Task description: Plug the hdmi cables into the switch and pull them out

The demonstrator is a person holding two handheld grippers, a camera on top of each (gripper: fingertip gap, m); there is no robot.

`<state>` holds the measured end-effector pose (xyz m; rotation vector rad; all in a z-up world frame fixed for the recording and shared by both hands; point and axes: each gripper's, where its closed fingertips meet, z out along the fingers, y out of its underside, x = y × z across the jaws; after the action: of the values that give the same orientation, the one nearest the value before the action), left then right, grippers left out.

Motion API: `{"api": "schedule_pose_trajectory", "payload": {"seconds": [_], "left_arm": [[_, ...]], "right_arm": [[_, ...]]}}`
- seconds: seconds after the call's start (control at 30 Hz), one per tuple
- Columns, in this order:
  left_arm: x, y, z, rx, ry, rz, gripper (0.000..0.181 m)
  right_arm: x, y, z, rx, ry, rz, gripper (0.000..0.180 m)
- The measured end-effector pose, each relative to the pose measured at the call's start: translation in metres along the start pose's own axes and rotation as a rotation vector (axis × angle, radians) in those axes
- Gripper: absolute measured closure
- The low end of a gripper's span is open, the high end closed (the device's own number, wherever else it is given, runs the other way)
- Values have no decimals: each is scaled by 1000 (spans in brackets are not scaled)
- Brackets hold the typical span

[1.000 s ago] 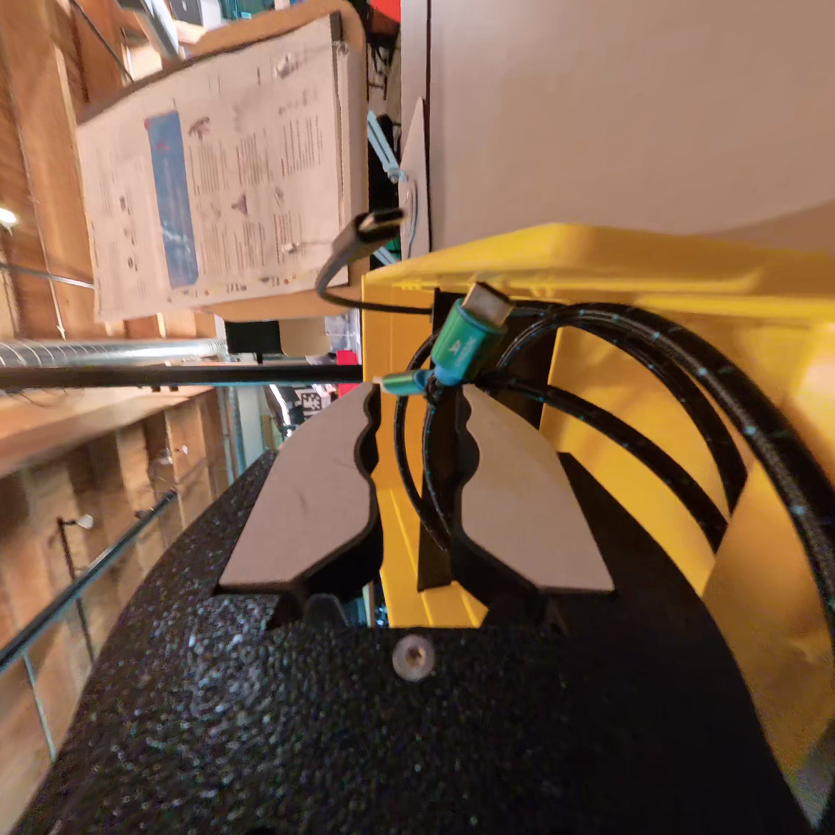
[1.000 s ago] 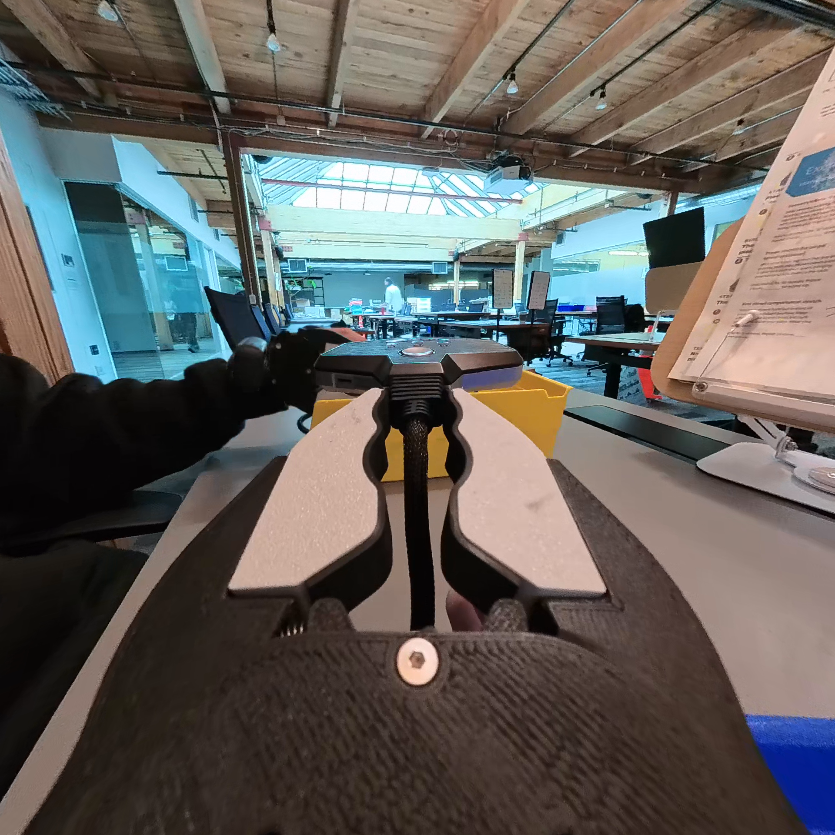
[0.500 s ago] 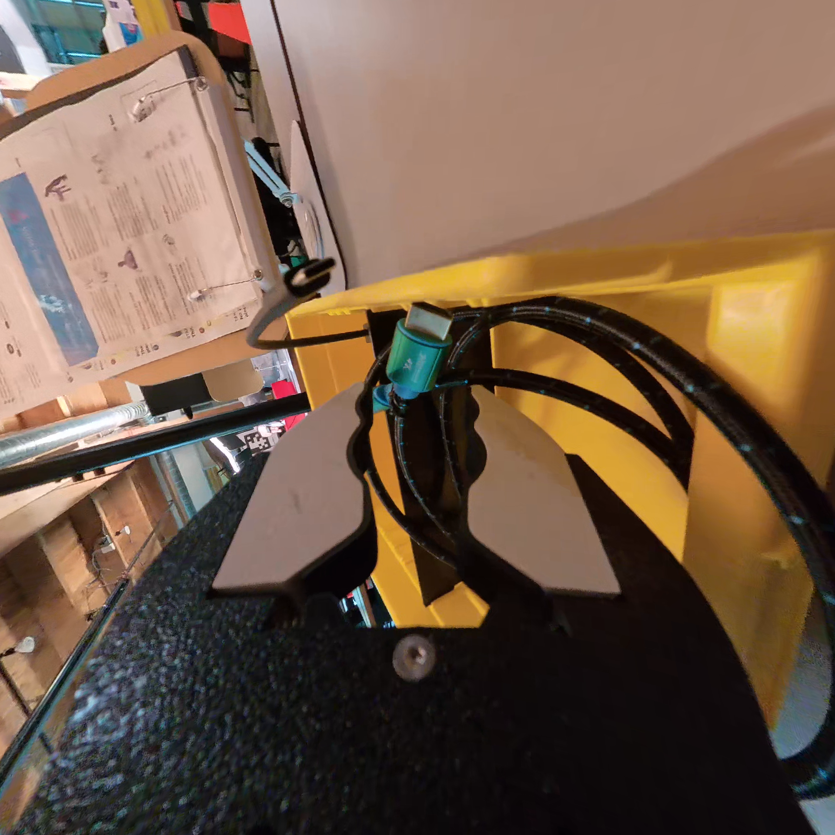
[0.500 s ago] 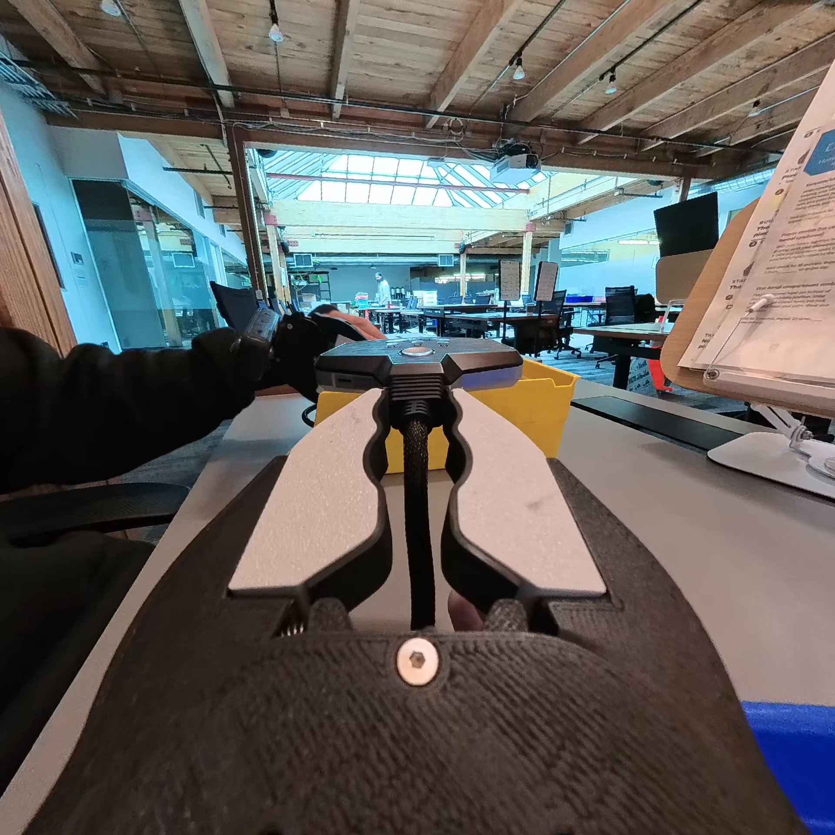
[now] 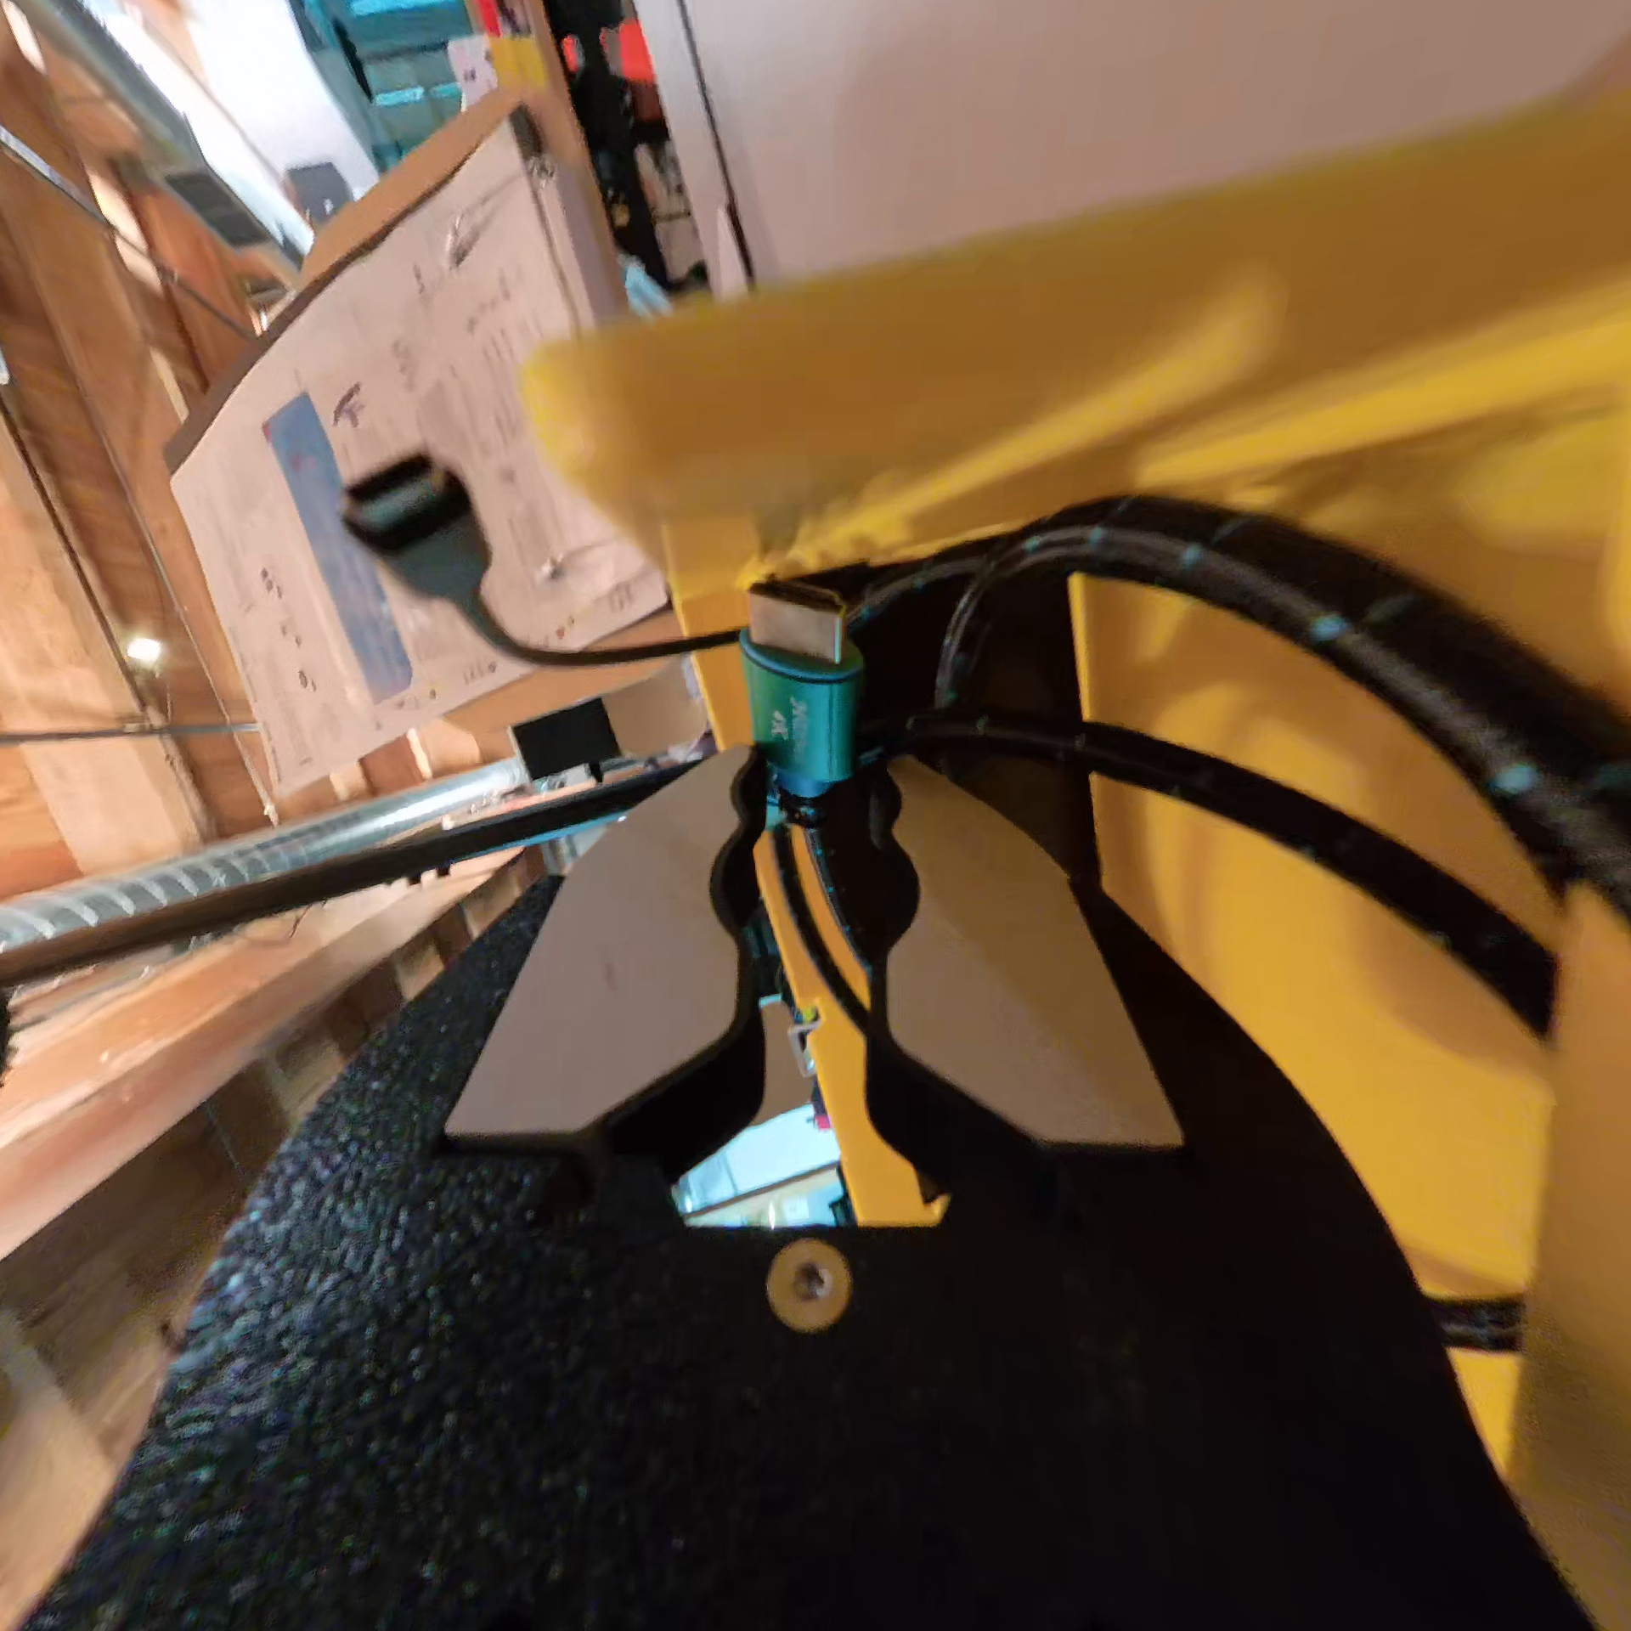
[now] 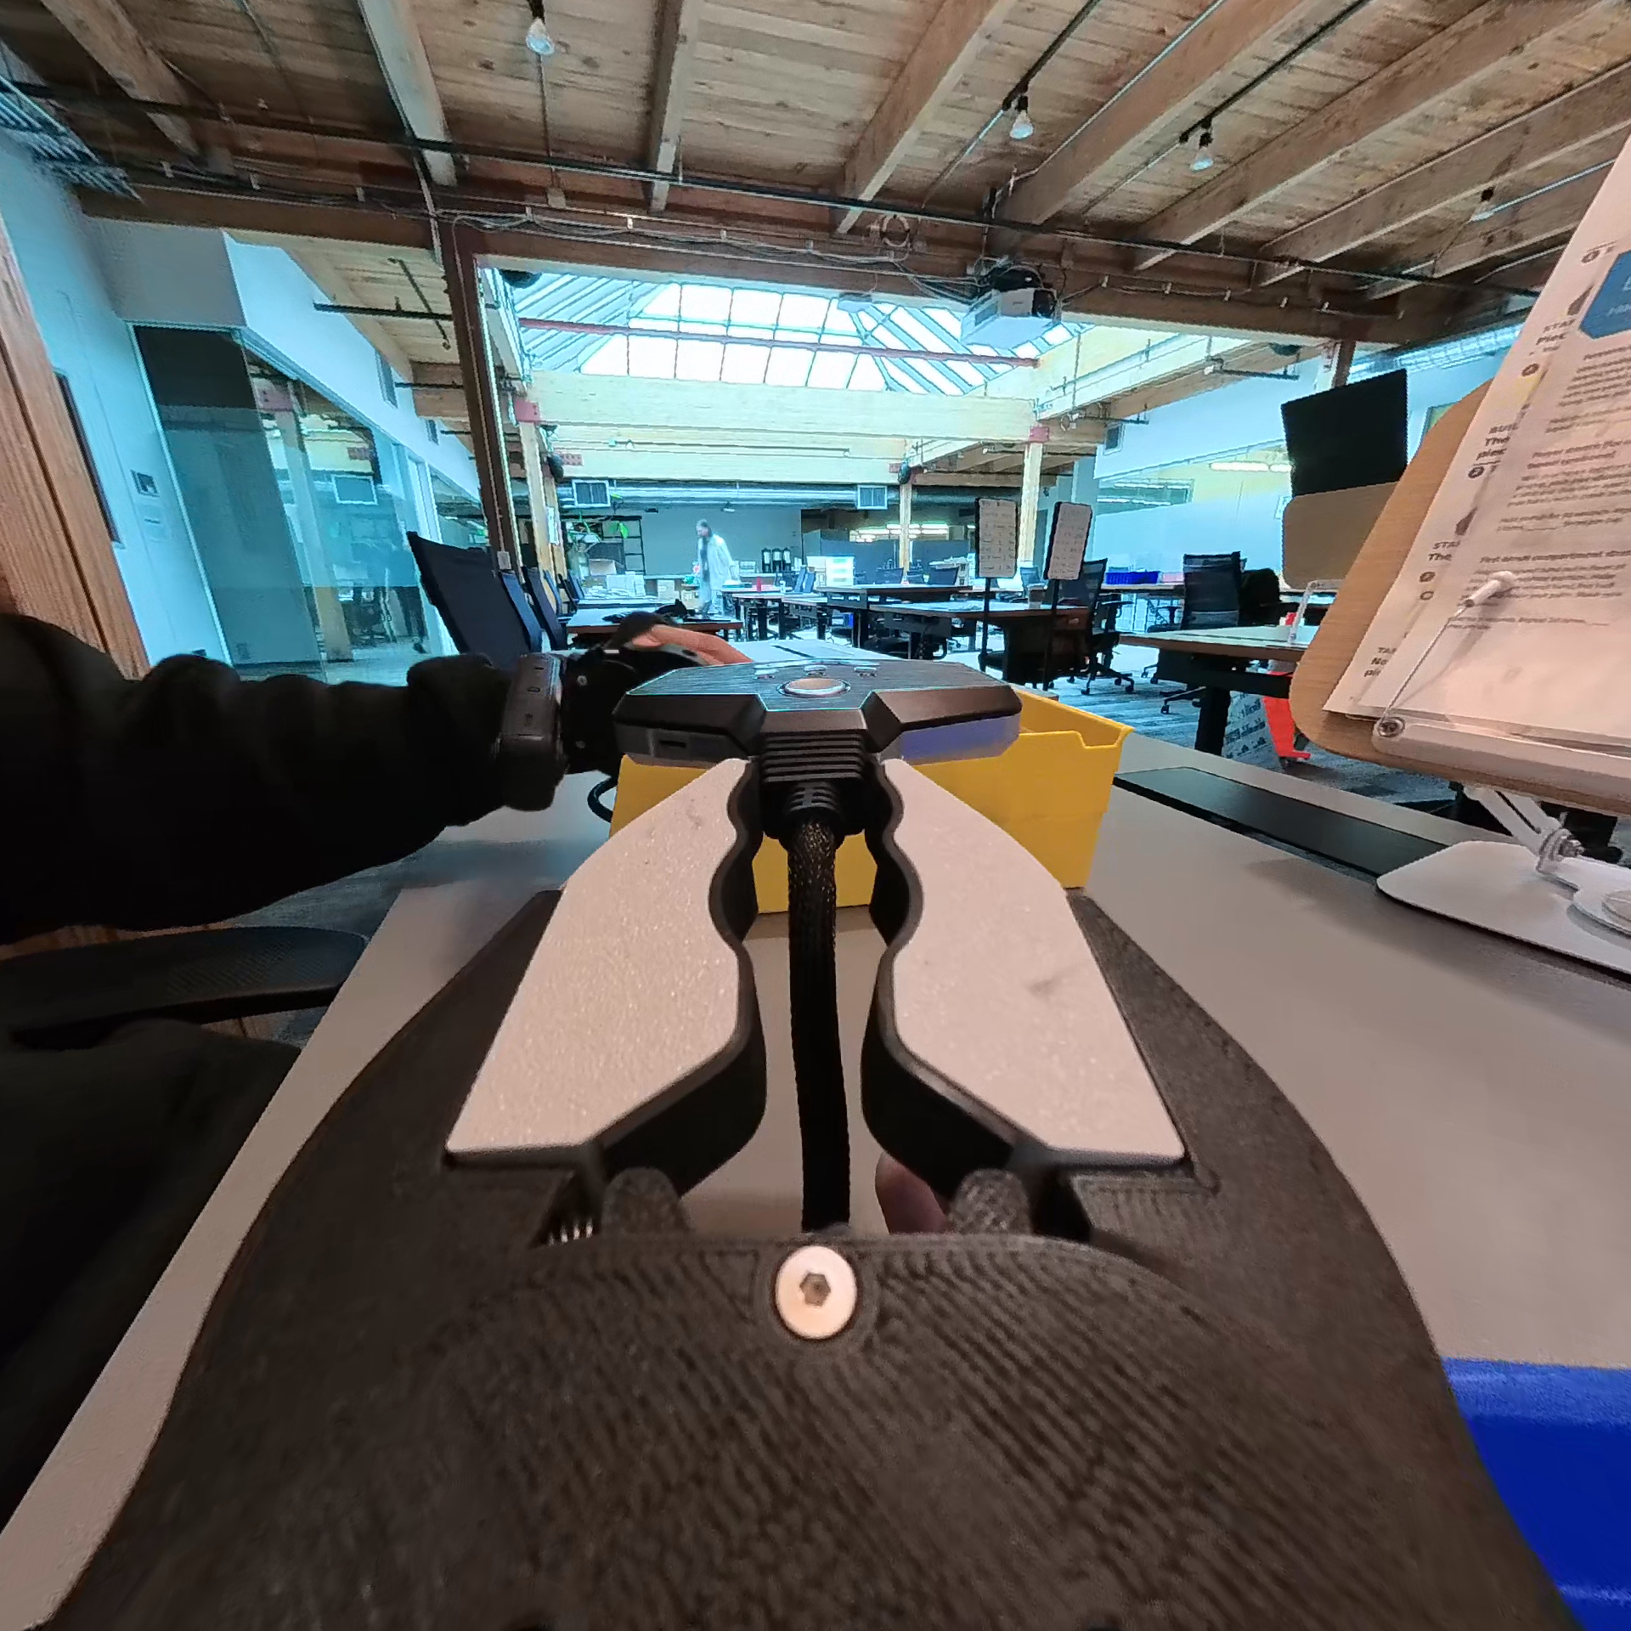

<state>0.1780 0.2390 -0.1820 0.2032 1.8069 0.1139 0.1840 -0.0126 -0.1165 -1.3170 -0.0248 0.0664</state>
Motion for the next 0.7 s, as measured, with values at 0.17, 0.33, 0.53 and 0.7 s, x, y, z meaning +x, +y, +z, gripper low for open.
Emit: {"api": "schedule_pose_trajectory", "payload": {"seconds": [0.17,0.33,0.53,0.7], "left_arm": [[-17,20,-11,-60,-28,-89,169],[-39,34,-25,-96,-54,-147,169],[-69,51,-44,-183,-7,-291,169],[-109,34,-73,-111,87,-464,169]], "right_arm": [[-1,0,0,4,-6,2,157],[-1,0,0,3,-7,0,157],[-7,-3,-2,34,-54,-10,157],[-18,-10,-6,75,-126,-18,157]]}}
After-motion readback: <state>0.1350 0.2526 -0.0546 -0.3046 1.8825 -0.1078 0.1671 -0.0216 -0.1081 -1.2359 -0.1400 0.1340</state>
